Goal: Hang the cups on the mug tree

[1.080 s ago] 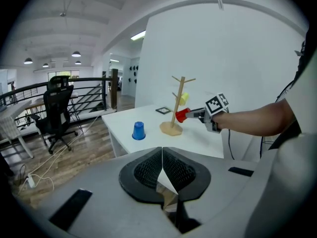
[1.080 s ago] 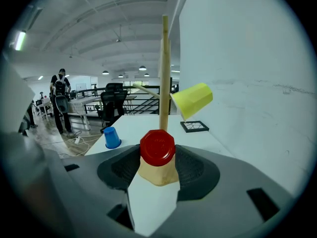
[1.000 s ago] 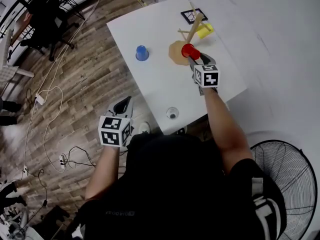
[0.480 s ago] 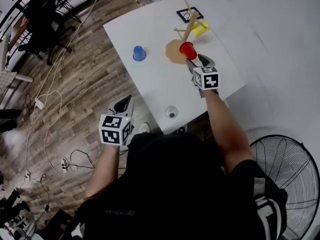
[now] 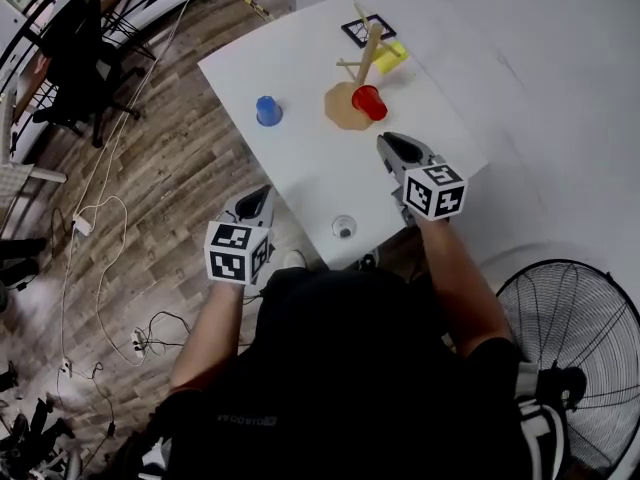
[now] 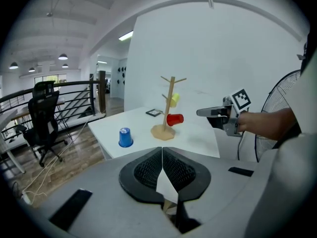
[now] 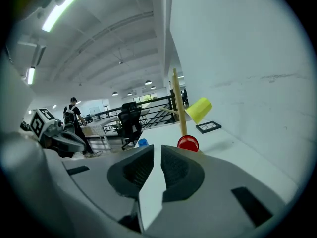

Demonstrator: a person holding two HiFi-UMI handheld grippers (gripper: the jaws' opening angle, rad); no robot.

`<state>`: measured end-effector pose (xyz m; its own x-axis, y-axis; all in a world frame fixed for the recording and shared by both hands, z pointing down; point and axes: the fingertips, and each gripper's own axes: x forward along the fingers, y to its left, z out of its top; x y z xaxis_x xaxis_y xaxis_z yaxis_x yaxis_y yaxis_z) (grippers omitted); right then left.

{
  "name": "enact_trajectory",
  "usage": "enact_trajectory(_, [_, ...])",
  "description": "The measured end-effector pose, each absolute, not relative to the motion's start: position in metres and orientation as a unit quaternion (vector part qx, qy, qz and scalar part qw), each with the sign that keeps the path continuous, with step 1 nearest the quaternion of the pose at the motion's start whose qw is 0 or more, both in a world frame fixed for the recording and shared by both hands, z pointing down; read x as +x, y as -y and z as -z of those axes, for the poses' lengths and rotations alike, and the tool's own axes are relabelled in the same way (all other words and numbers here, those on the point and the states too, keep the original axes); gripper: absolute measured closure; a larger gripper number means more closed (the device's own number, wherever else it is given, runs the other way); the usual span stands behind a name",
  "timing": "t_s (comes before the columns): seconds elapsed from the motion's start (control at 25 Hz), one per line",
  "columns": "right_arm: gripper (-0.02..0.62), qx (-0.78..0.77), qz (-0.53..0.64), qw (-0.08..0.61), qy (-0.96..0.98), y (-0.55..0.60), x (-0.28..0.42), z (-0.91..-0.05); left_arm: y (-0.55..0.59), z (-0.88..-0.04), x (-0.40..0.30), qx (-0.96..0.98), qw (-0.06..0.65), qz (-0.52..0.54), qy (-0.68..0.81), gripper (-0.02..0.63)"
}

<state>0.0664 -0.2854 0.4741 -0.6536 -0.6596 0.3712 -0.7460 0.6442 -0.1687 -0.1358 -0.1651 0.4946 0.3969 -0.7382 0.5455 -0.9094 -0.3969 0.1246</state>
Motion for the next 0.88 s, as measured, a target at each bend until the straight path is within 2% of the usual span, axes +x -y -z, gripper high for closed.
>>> enact_trajectory(0.12, [0.586, 0.392, -0.151, 0.127, 0.899, 0.264, 0.068, -0.468, 0.176, -0.495, -0.136, 0.814, 0.198, -0.21, 0.504, 0.589])
enact_trajectory(0.64, [0.588, 0.398, -0.125, 0.137, 0.898, 0.185, 0.048, -0.464, 0.269, -0.498, -0.193, 0.805, 0.132, -0.222, 0.534, 0.586])
enact_trajectory(0.8, [0.588, 0.423, -0.141, 0.133, 0.885, 0.17, 0.055, -0.469, 0.291, -0.514, -0.201, 0.806, 0.121, -0.25, 0.522, 0.517])
enact_trajectory(0.88, [0.588, 0.435, -0.148, 0.132, 0.878, 0.163, 0.058, -0.473, 0.3, -0.522, -0.206, 0.806, 0.12, -0.263, 0.516, 0.506])
